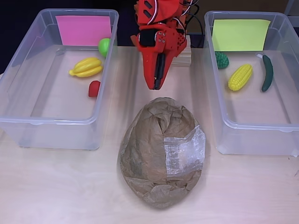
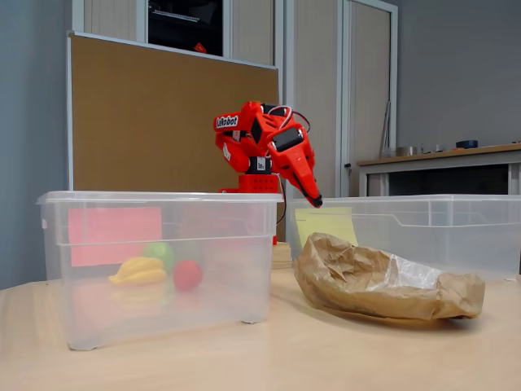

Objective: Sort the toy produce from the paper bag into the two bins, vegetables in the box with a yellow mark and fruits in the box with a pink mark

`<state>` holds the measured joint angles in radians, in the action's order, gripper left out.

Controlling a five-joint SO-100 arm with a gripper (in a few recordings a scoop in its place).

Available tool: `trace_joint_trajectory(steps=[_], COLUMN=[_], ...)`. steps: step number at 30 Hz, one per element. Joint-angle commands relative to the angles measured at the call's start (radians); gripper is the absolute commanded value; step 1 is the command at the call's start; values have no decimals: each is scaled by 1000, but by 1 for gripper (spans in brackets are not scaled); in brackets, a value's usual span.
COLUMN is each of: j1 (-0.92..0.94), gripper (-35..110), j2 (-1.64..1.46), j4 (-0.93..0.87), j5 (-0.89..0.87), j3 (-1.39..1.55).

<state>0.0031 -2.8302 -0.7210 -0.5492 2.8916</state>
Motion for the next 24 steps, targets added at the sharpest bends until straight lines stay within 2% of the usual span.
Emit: trace_joint_trajectory(steps=[1,10,24], j1=[-2,-52,-167], gripper=[0,0,0], j2=[-109,-281,-339], j4=[31,75,-117], j5=[-20,-31,74], j3=[77,238,250])
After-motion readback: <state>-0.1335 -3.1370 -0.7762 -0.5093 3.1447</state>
